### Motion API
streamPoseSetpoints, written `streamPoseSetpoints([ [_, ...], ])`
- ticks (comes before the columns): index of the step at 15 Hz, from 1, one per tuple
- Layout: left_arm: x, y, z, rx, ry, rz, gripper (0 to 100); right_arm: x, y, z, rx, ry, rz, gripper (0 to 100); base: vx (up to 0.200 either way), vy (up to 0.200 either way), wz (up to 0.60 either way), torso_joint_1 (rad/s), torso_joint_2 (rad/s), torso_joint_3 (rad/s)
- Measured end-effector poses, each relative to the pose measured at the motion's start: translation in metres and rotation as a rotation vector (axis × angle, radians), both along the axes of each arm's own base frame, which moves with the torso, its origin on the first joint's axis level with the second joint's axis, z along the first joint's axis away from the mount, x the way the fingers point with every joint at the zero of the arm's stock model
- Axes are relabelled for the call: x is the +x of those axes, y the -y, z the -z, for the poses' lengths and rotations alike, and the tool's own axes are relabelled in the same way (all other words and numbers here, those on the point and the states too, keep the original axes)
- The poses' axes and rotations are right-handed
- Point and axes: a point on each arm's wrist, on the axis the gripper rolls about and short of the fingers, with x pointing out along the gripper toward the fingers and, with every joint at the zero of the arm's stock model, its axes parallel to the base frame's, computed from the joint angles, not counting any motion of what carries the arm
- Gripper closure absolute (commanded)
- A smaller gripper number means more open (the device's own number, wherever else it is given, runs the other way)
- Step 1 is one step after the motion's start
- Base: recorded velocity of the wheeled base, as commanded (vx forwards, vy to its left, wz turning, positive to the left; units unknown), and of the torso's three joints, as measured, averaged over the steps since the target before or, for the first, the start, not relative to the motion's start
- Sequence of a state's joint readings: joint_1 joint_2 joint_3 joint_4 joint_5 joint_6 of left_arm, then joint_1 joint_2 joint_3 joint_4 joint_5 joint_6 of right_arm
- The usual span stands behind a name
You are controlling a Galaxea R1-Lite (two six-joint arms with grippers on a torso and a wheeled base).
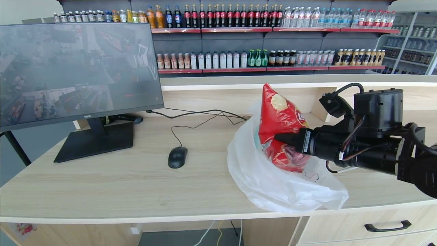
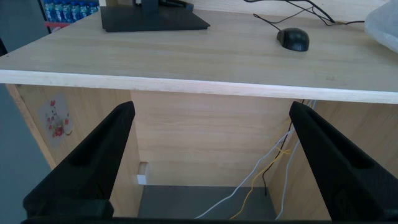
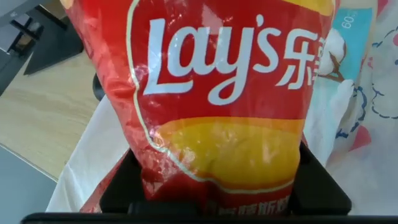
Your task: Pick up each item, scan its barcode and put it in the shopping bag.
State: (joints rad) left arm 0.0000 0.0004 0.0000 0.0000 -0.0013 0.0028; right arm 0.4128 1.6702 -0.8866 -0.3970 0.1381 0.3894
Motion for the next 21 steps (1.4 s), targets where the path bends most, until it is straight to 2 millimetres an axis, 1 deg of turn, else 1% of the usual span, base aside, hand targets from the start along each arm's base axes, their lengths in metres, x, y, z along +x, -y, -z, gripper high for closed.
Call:
streamPoseSetpoints([
  [1, 0.0, 0.0, 0.0, 0.0, 0.0, 0.0, 0, 0.001, -0.001, 0.002, -0.003, -0.003, 0.002, 100, 0.0, 0.0, 0.0, 0.0, 0.0, 0.0],
  [2, 0.0, 0.0, 0.0, 0.0, 0.0, 0.0, 0, 0.003, -0.001, 0.003, -0.002, -0.001, 0.002, 0, 0.0, 0.0, 0.0, 0.0, 0.0, 0.0],
  [7, 0.0, 0.0, 0.0, 0.0, 0.0, 0.0, 0, 0.005, -0.002, 0.011, -0.011, -0.024, 0.003, 0, 0.0, 0.0, 0.0, 0.0, 0.0, 0.0],
  [9, 0.0, 0.0, 0.0, 0.0, 0.0, 0.0, 0, 0.006, -0.002, 0.011, -0.008, -0.019, 0.005, 0, 0.0, 0.0, 0.0, 0.0, 0.0, 0.0],
  [13, 0.0, 0.0, 0.0, 0.0, 0.0, 0.0, 0, 0.017, -0.002, 0.008, 0.03, 0.077, 0.023, 0, 0.0, 0.0, 0.0, 0.0, 0.0, 0.0],
  [16, 0.0, 0.0, 0.0, 0.0, 0.0, 0.0, 0, 0.017, -0.001, 0.012, 0.027, 0.076, 0.031, 0, 0.0, 0.0, 0.0, 0.0, 0.0, 0.0],
  [21, 0.0, 0.0, 0.0, 0.0, 0.0, 0.0, 0, 0.018, -0.001, 0.004, 0.054, 0.18, 0.055, 0, 0.0, 0.0, 0.0, 0.0, 0.0, 0.0],
])
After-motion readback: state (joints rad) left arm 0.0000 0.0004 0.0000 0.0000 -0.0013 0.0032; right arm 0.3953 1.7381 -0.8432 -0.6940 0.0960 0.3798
